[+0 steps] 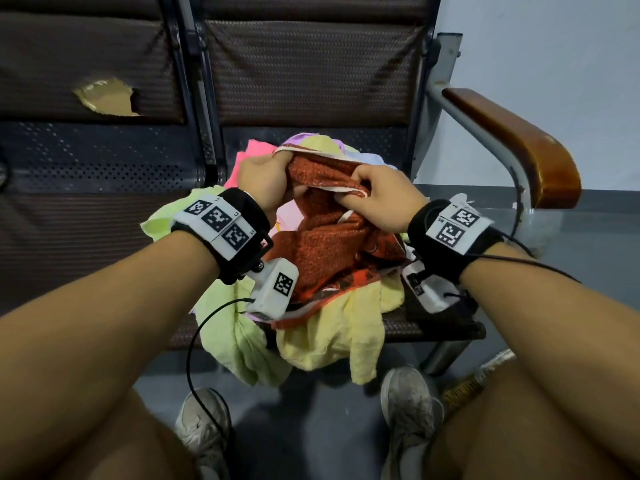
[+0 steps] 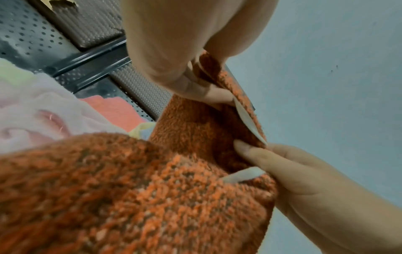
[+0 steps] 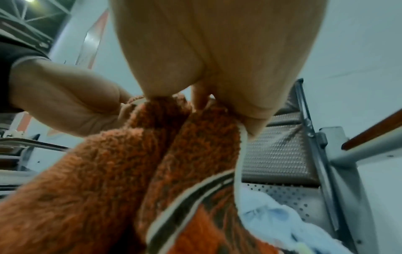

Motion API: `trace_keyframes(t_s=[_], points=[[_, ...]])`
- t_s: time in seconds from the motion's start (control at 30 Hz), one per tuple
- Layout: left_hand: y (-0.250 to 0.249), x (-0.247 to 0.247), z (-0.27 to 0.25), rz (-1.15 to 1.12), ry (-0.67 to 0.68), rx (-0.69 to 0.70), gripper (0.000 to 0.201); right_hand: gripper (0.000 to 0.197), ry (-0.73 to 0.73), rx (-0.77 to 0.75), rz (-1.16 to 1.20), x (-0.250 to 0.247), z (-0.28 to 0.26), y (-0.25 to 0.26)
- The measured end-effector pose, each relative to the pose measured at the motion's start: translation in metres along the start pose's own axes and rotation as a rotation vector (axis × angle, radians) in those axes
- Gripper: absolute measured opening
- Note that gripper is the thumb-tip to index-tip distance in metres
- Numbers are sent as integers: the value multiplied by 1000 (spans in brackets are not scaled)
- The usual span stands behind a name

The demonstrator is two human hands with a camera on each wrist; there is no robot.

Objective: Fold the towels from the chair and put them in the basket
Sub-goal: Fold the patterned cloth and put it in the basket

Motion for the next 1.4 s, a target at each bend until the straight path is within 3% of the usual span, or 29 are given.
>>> trace_keyframes(t_s=[0.13,0.27,0.4,0.53,0.73,0.8,0.9,1.03,1.1,1.23,1.3,1.4], points=[[-3,-3,6,-37,-9,26,22,38,48,85,5,-7,-1,-17],[-10,-8,7,-48,-71,126,27,4,230,104,-75,0,-4,-22],[-24,-10,4,-6,-95,262,26,17,306,162,-326,-1,-6,-32],[-22,-28,18,20,-131,234,21,40,134,187,-129,-7,-11,-43],[-3,-40,34,196,-190,148,13,36,-262,280,261,-27,-18,-55],[-1,-46,38,216,-231,128,22,36,-194,199,194,-24,-17,-50],[-4,-56,39,155,-273,138,23,19,95,-23,-32,-2,-19,-36],[-9,-65,37,166,-328,151,10,9,414,-11,-243,24,-36,-49],[-6,-66,39,147,-307,123,10,18,373,50,-282,18,-38,-58],[2,-61,42,138,-205,51,30,29,17,136,-130,-17,-35,-69],[5,-65,43,142,-219,5,27,31,28,82,-134,-22,-34,-67],[8,-81,43,128,-305,-66,24,34,181,-13,-129,-16,-36,-59]])
Point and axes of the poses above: each hand's wrist, its own z-axis towards the middle knuckle, its own x-axis out of the palm, y = z × x, the point moved 9 cm from there along z, towards the middle knuckle, and after that the axes turned 13 degrees about -x, right-handed, at the moved point
